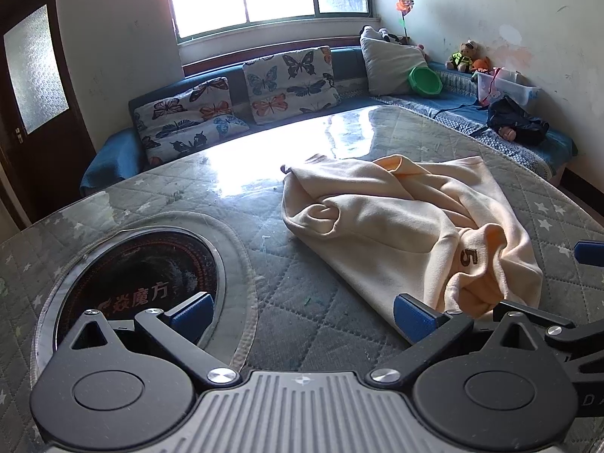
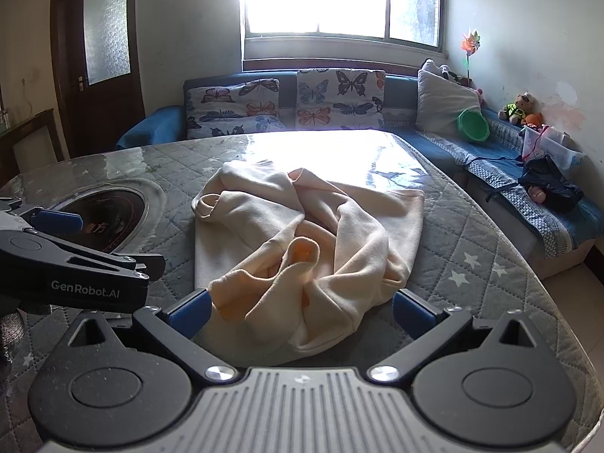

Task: Fold clothes
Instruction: 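Move both grippers toward the crumpled cream sweatshirt on the table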

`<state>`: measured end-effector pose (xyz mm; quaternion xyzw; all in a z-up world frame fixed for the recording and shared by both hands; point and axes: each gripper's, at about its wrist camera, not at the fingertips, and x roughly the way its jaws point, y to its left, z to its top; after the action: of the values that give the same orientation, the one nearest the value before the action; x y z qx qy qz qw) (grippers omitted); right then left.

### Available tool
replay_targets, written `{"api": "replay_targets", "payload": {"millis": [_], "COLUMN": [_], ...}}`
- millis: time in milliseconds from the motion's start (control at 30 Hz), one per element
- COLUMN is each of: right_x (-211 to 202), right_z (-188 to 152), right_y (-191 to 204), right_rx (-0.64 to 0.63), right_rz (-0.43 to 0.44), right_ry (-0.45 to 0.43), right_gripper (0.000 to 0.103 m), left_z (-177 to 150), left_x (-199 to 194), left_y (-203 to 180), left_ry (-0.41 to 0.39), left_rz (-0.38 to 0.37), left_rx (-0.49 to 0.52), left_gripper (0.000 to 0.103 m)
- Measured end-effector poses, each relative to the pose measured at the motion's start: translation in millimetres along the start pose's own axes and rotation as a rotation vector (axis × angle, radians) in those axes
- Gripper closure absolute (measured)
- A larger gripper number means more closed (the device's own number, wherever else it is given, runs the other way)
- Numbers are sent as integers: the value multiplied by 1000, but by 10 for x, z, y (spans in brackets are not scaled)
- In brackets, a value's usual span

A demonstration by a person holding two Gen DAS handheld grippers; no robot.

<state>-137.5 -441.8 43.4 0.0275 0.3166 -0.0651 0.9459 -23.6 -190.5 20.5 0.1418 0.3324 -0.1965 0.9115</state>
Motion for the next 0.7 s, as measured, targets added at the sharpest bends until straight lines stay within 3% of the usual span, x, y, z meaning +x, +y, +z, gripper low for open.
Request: {"api": "replay_targets", "payload": {"millis": [700], "right_x": [222], "right_z": [130], "right_y": [-60], "right_rx": [-10], "right_rz": [38], "right_ry": [10], "right_gripper": [0], "left_z": [153], "left_x": [279], "left_y": [50], "left_ry": [38], "left_rz": [-14], "left_rx": [-13], "left_gripper": [0]}}
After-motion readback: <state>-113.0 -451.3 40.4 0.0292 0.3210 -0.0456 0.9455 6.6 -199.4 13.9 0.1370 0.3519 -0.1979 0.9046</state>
